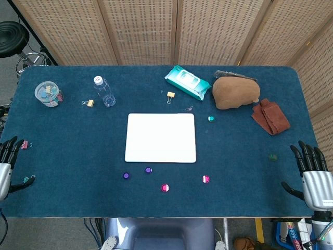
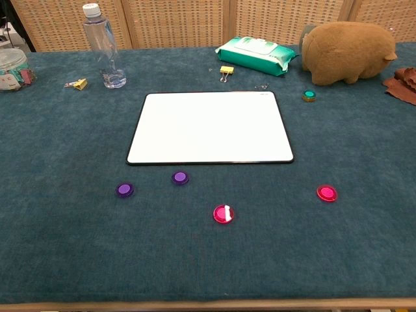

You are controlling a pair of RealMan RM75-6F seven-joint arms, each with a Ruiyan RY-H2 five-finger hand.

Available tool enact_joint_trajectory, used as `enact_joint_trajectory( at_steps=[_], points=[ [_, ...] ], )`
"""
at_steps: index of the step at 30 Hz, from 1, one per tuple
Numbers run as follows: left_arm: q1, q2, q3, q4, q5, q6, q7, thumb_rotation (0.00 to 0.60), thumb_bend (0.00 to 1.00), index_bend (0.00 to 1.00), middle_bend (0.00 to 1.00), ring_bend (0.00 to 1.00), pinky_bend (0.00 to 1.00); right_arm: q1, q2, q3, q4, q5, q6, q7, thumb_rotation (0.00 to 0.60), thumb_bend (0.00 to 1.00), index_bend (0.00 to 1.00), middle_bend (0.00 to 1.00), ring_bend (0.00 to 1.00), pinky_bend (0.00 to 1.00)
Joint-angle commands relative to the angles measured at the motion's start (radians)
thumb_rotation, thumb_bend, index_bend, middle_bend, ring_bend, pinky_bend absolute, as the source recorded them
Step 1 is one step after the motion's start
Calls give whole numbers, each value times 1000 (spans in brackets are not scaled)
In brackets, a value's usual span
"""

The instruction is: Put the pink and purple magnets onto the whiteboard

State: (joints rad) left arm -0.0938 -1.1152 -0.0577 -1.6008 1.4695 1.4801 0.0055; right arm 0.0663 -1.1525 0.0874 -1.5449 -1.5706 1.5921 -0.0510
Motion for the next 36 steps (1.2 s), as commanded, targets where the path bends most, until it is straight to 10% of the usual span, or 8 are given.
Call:
enact_joint_trajectory(
  at_steps=[1,13,22,36],
  points=[
    [-1,-1,1,-2,-4,-4,5,600,2,0,0,0,0,-1,0,-1,-1,1,0,-3,600,0,0,0,0,18],
    [-7,-3,0,-11,-16,-19,29,600,2,0,0,0,0,29,-2,-12,-21,-8,-62,-24,600,0,13,0,0,0],
    [-10,-5,-6,-9,-38,-31,40,600,2,0,0,0,0,171,17,-12,-74,8,-314,-51,600,2,349,0,0,0],
    [-9,-7,-8,-1,-56,-39,39,600,2,0,0,0,0,318,-74,11,-155,117,-529,-208,600,85,433,0,0,0]
  ],
)
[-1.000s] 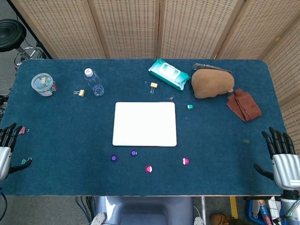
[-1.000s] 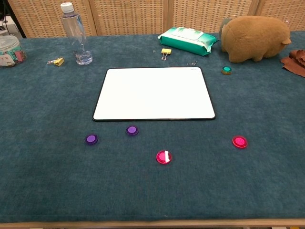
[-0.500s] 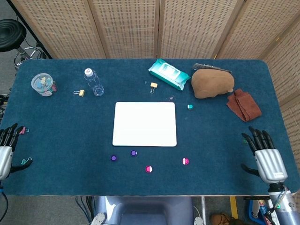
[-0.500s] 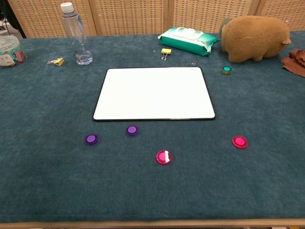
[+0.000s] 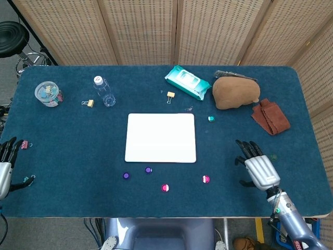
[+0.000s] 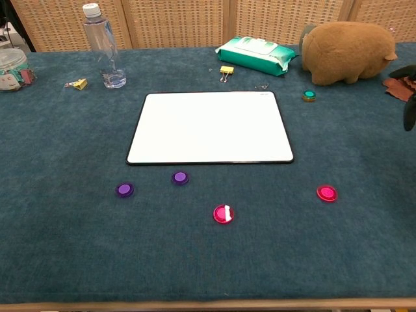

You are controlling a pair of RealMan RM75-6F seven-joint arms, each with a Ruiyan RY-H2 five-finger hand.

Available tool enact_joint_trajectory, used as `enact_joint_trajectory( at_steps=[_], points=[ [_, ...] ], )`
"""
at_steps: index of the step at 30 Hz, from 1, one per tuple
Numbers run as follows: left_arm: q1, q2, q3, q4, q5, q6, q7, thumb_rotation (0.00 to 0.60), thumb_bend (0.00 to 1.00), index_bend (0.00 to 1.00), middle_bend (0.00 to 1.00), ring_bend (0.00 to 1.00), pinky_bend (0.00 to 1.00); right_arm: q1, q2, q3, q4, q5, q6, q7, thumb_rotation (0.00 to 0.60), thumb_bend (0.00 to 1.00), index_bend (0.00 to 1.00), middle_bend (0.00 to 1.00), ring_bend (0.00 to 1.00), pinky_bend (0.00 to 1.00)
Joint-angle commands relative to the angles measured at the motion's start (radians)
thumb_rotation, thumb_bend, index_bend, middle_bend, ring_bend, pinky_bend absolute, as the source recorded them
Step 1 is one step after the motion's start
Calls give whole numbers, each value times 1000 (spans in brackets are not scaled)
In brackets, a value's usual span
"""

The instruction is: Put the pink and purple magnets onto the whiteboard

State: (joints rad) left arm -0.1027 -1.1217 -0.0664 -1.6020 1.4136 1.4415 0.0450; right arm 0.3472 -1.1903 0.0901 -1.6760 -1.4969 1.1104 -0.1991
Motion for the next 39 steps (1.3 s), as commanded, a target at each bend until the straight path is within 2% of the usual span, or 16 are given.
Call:
enact_joint_trajectory(
  at_steps=[1,7,12,18,27,39],
  points=[
    [0,0,1,0,0,-2,0,600,2,0,0,0,0,44,-41,10,-28,53,-56,-73,600,96,433,0,0,0],
    [-3,-1,3,0,-2,-9,3,600,2,0,0,0,0,91,-63,22,-60,116,-112,-149,600,222,411,0,0,0],
    [-3,1,2,-1,-4,-10,-1,600,2,0,0,0,0,117,-74,21,-91,164,-133,-210,600,260,406,0,0,0],
    [-4,3,3,-1,-3,-13,-5,600,2,0,0,0,0,146,-109,8,-113,205,-151,-271,600,263,395,0,0,0],
    [-5,4,6,-2,0,-17,-8,600,2,0,0,0,0,189,-172,5,-89,279,-164,-334,600,266,387,0,0,0],
    [-6,13,2,-6,-6,-19,-16,600,2,0,0,0,0,205,-195,-20,-62,323,-156,-361,600,268,389,0,0,0]
  ],
)
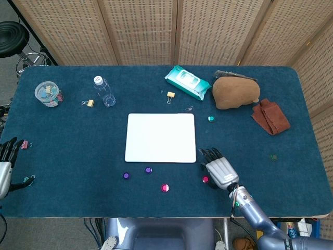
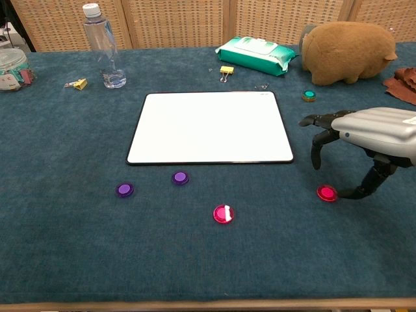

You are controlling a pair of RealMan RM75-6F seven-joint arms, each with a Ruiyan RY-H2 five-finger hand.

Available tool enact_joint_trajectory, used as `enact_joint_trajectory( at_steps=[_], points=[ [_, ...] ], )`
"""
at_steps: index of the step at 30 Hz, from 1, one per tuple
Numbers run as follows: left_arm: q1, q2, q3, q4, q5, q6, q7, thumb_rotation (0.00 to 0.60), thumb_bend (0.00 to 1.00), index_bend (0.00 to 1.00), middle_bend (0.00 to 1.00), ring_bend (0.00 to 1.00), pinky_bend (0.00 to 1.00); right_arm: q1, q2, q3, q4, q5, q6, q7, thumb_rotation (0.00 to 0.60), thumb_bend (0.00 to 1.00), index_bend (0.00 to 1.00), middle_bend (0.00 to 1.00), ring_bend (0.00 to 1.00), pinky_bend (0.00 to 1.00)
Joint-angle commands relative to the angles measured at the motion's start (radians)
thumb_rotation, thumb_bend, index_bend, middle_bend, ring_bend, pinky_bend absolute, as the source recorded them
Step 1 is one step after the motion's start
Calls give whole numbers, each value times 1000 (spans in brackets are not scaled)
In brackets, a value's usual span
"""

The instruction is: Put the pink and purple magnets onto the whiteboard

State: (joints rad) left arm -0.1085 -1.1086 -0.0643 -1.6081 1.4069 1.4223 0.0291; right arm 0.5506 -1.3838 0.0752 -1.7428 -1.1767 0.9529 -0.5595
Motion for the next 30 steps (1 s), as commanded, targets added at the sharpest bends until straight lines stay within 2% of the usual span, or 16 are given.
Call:
enact_joint_trajectory(
  at_steps=[1,14,30],
  points=[
    [0,0,0,0,1,-1,0,600,2,0,0,0,0,2,-4,-9,9,4,3,1,600,268,389,0,0,0],
    [-3,-5,1,3,-5,-6,10,600,2,0,0,0,0,7,-33,-37,53,-8,9,35,600,267,391,0,0,0],
    [-7,-10,-1,6,-16,-16,16,600,2,0,0,0,0,21,-57,-42,84,2,4,65,600,286,408,0,0,0]
  ],
)
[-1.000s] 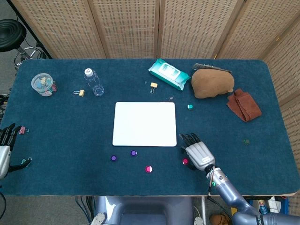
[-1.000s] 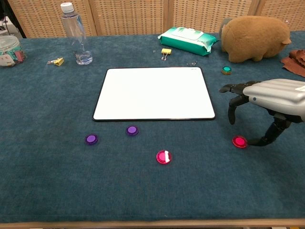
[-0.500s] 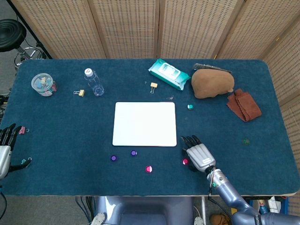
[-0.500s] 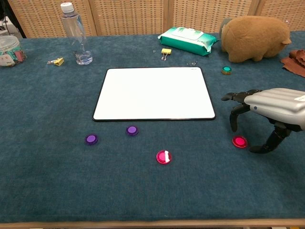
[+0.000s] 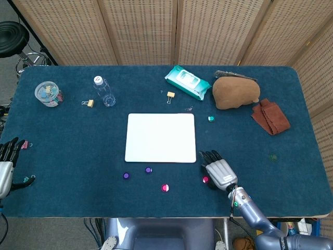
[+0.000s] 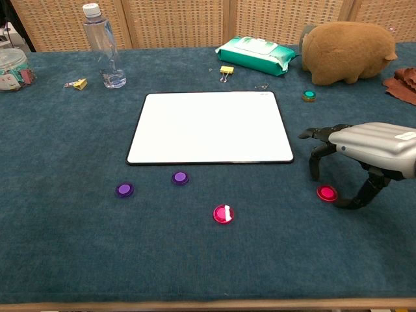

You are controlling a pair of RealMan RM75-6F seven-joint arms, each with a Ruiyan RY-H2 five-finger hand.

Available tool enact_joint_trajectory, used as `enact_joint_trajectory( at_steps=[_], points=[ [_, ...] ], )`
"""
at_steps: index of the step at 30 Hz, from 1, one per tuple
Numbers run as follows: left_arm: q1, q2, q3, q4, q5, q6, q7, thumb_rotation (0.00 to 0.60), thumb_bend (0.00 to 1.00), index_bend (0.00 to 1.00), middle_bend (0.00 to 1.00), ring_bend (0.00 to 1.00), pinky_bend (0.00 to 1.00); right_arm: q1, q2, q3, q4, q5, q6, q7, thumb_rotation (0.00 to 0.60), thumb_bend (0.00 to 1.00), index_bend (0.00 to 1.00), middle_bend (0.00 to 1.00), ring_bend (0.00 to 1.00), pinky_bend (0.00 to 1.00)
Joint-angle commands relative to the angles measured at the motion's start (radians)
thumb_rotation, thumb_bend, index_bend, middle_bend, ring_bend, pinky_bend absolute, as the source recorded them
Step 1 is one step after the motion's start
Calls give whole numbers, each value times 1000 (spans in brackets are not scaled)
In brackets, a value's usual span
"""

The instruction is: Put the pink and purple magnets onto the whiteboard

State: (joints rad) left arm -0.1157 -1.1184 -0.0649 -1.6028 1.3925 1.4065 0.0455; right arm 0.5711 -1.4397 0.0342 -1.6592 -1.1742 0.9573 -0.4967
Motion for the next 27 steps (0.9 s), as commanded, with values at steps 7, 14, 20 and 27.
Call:
enact_joint_trajectory(
  at_steps=[7,14,20,27],
  points=[
    [-2,-1,-1,2,-5,-5,1,600,2,0,0,0,0,5,-8,-3,9,6,1,3,600,349,488,0,0,0],
    [-2,0,-1,2,-7,-6,-2,600,2,0,0,0,0,5,-12,-6,11,10,7,6,600,392,545,0,0,0],
    [-2,0,0,3,-6,-7,-3,600,3,0,0,0,0,1,-3,0,-5,0,23,26,600,400,558,0,0,0],
    [-3,0,1,2,-7,-9,2,600,2,0,0,0,0,39,18,78,-42,44,20,46,600,401,559,0,0,0]
  ],
)
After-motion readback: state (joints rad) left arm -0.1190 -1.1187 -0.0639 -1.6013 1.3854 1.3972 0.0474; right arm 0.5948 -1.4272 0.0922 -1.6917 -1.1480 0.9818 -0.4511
